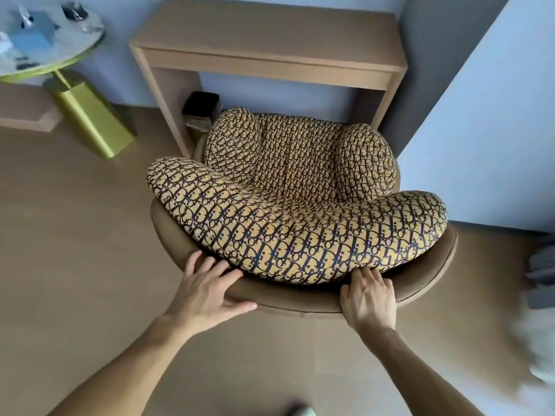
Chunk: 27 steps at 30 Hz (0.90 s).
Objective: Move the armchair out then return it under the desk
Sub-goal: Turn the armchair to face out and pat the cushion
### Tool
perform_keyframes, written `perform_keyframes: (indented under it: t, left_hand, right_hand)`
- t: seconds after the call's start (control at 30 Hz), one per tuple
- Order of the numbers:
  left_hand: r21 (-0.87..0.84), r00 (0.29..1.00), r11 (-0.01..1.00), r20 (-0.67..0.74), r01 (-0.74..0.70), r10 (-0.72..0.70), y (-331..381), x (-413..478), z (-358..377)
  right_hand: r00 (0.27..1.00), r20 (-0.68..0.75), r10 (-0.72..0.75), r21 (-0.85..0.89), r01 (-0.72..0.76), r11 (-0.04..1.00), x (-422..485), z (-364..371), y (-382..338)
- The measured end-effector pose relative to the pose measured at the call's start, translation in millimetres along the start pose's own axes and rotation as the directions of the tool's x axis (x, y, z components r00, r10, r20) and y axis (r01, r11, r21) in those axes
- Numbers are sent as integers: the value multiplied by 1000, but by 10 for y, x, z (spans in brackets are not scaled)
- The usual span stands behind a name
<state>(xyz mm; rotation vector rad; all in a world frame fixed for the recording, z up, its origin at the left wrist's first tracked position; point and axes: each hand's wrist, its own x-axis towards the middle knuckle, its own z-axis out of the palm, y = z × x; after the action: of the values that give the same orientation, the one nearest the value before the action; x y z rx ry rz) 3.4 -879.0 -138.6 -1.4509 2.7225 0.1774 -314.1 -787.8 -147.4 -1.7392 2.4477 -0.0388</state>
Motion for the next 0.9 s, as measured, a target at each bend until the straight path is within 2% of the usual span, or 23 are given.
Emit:
perform_keyframes:
  t: [0.17,0.27,0.33,0.37,0.47,0.57,0.6,0.7,0.9]
  left_hand:
    - [-29,991,1000,-131,0,-4,153,-62,43]
    - [-28,987,999,-158,-19,15,227,-119,21]
    - [-11,988,1000,-155,-22,20,313,-128,6]
    - [-13,987,1000,-158,-19,17,351,-129,14]
    - [-104,962,994,-274,-27,-3,376,-63,32]
    - [-131,910,991,-415,-32,-25,251,148,-33]
    - [-112,919,994,-391,11,-54,207,254,-68]
    - [-115,966,982,-196,149,-170,217,523,-54]
    - [-118,946,981,-270,154,-181,385,654,134]
  right_hand:
    - [981,-192,16,155,14,988,-48,25,75]
    - [967,-246,69,340,19,940,-46,-17,207]
    - [959,-278,48,459,88,884,-44,-63,348]
    - [959,-282,11,460,126,879,-44,-84,400]
    - [972,-206,-111,277,167,946,3,-100,447]
    - [979,-168,-120,73,134,988,122,-43,431]
    - [978,-174,-117,33,125,992,154,-27,440]
    - [968,-198,-154,-23,153,988,221,21,529]
    - [953,-241,-183,16,192,981,371,-70,743]
